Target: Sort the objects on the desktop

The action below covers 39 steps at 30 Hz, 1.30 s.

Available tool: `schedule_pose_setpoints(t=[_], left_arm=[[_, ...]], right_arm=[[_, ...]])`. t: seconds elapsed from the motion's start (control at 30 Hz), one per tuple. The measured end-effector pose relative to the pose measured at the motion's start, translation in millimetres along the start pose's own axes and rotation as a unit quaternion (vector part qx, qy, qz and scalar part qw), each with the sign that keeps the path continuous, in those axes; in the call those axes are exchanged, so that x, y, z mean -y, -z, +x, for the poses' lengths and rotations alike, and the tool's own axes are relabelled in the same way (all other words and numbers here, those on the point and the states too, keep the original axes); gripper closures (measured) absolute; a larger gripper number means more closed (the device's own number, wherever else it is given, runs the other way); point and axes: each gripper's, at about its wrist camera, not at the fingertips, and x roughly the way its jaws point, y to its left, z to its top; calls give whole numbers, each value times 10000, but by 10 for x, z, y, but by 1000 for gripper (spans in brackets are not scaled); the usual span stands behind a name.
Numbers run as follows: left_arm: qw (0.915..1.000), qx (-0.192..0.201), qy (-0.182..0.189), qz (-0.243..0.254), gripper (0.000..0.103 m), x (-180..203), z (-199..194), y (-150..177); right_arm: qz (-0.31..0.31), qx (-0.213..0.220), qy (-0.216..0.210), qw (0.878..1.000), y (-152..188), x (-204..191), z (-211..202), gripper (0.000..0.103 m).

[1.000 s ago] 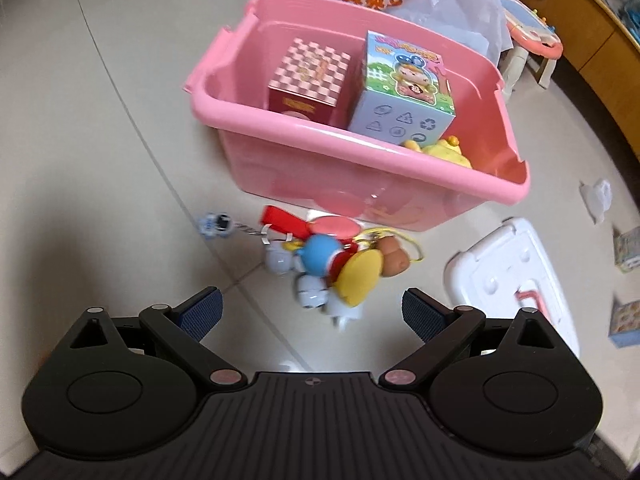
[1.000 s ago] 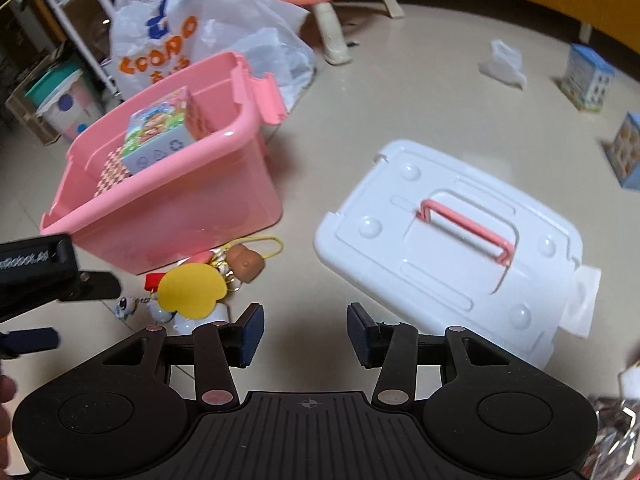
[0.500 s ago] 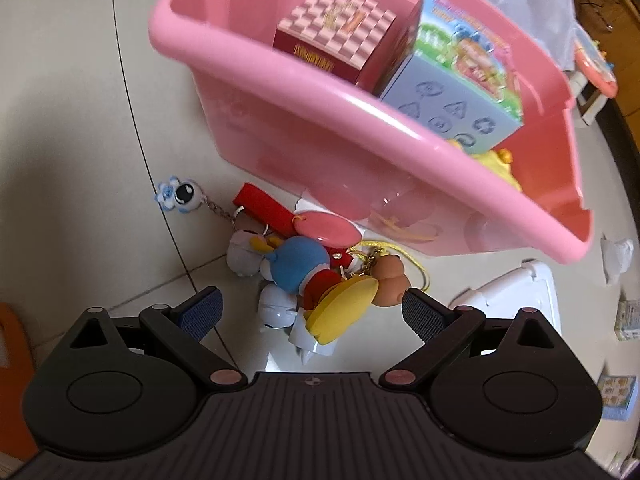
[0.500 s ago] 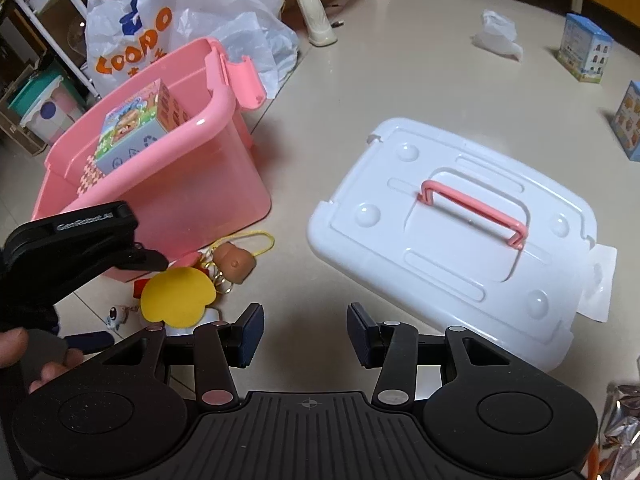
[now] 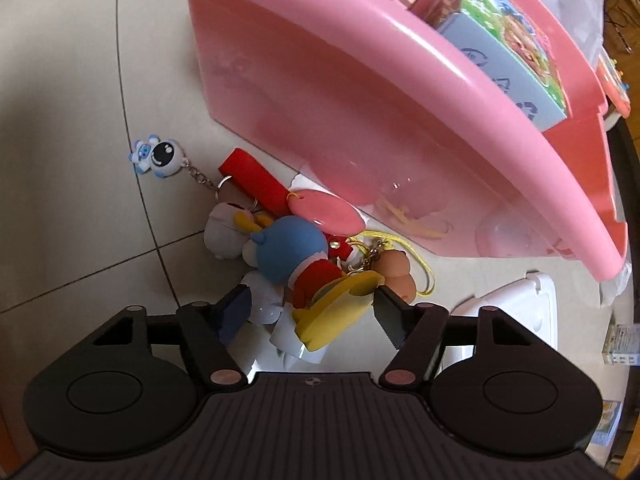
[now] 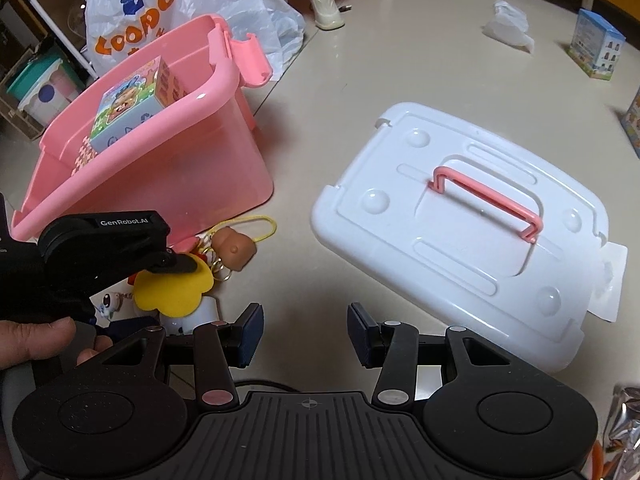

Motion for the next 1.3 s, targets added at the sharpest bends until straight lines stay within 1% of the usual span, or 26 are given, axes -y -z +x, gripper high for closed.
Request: schedule_pose_setpoints(t=[0.03, 0.23, 0.4, 0.6, 0.7, 0.8, 0.9, 1.0, 1.3], left_arm=[[10000, -1, 29, -3, 50, -3, 5, 3], [9998, 6, 189, 9, 60, -29, -27, 9], [9996, 91, 270, 37, 71, -45, -130, -1], [9994, 159, 318, 49, 76, -78, -233, -12], [9993, 202, 308, 49, 76, -87, -286, -23], [9993, 240, 290, -66, 77, -121, -338, -32], [9991, 297, 270, -137, 77, -151, -383, -36], [9990, 362, 267, -71, 78, -145, -490, -38], [9974, 579, 427, 7, 78, -149, -873, -57]], right_arm=[[-2, -5, -1, 10000, -1, 1, 2, 60], [-28, 32, -23, 10000, -9, -8, -34, 60], [-1, 78, -26, 10000, -16, 0, -79, 60], [5, 130, -62, 9999, -19, -6, -128, 59], [23, 149, -77, 9999, -20, -11, -143, 57], [21, 178, -99, 9998, -24, -25, -162, 55], [15, 202, -128, 9997, -31, -37, -177, 55], [6, 207, -153, 9997, -33, -49, -185, 55], [36, 248, -216, 9995, -26, -74, -253, 55]])
